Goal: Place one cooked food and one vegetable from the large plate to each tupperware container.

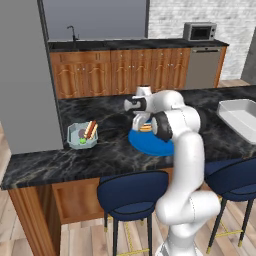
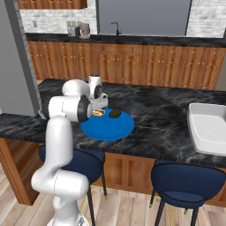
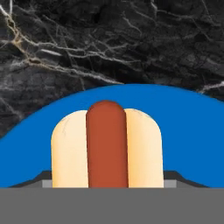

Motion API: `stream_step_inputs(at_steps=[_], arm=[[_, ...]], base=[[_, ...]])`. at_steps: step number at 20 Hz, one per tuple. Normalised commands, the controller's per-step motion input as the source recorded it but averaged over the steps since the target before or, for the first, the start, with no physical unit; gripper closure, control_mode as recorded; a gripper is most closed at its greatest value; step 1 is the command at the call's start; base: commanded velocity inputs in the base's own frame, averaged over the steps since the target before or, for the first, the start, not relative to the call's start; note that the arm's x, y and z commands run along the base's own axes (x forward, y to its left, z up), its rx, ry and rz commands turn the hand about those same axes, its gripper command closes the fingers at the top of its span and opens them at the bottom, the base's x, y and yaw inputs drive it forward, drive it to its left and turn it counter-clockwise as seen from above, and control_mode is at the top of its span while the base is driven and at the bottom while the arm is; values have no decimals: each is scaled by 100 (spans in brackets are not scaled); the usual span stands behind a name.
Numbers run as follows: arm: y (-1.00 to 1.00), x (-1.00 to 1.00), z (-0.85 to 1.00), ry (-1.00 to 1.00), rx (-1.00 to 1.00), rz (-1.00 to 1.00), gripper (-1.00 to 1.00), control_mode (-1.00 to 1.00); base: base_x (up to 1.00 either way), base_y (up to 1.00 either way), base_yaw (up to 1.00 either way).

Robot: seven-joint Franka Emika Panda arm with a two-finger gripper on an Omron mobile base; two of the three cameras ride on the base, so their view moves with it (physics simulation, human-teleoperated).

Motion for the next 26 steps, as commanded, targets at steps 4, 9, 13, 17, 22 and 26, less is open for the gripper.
stream_step_inputs(at_steps=[4, 9, 13, 17, 22, 26], arm=[[-6, -89, 41, -22, 5, -14, 100, -100], [12, -92, 44, -38, 7, -29, 100, -100], [16, -23, 2, -19, 3, -59, 100, -100], [18, -12, 11, -6, 5, -61, 100, -100], [1, -20, 24, 0, 4, -57, 100, -100], [-12, -8, 9, 0, 0, -10, 100, 100]], base=[[0, 0, 0], [0, 0, 0], [0, 0, 0], [0, 0, 0], [0, 0, 0], [-16, -71, -16]])
